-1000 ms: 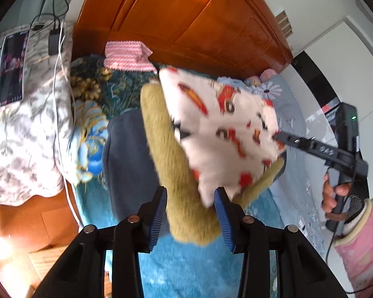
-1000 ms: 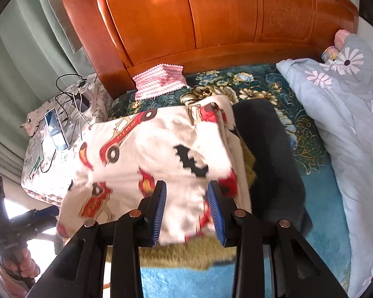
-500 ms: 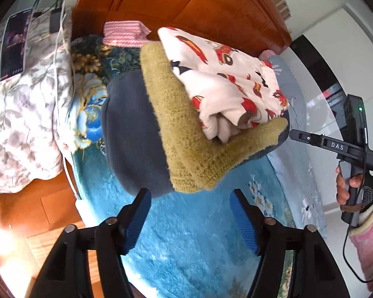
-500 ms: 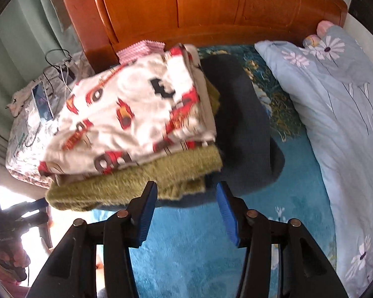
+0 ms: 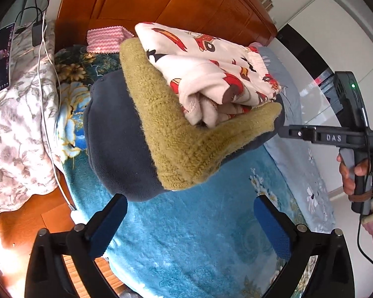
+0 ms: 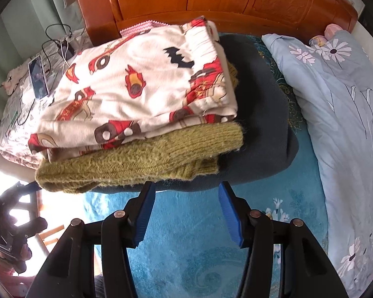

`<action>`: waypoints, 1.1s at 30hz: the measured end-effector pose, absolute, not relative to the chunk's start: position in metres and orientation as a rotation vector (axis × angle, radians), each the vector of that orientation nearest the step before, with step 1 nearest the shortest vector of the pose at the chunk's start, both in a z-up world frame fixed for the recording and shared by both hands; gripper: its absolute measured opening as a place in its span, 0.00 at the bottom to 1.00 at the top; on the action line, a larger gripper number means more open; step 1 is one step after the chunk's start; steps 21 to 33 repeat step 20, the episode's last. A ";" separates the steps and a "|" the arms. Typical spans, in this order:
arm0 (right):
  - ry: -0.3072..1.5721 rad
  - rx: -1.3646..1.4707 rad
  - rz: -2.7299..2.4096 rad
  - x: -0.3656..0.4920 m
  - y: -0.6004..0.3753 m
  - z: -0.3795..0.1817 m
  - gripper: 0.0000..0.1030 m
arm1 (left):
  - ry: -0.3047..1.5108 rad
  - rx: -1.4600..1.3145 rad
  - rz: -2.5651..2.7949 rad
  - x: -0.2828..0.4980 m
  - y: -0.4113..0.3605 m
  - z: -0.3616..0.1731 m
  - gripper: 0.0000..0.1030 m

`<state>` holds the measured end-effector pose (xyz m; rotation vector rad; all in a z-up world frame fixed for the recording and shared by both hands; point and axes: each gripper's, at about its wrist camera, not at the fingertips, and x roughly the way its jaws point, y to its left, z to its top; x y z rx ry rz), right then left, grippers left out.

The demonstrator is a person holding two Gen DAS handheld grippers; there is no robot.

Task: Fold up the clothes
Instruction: 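Open both tools and pull them back from the stack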

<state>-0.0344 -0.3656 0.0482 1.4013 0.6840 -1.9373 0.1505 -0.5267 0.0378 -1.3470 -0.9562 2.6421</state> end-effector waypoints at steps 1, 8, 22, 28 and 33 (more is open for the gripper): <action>0.692 1.401 -1.937 -0.034 -0.366 0.048 0.60 | -0.959 -1.347 2.643 0.150 -0.527 0.037 1.00; 0.745 1.386 -1.939 -0.029 -0.365 0.052 0.68 | -0.926 -1.361 2.623 0.145 -0.523 0.033 1.00; 0.779 1.385 -1.942 -0.024 -0.363 0.049 0.89 | -0.884 -1.356 2.669 0.142 -0.515 0.032 1.00; 0.779 1.385 -1.942 -0.024 -0.363 0.049 0.89 | -0.884 -1.356 2.669 0.142 -0.515 0.032 1.00; 0.779 1.385 -1.942 -0.024 -0.363 0.049 0.89 | -0.884 -1.356 2.669 0.142 -0.515 0.032 1.00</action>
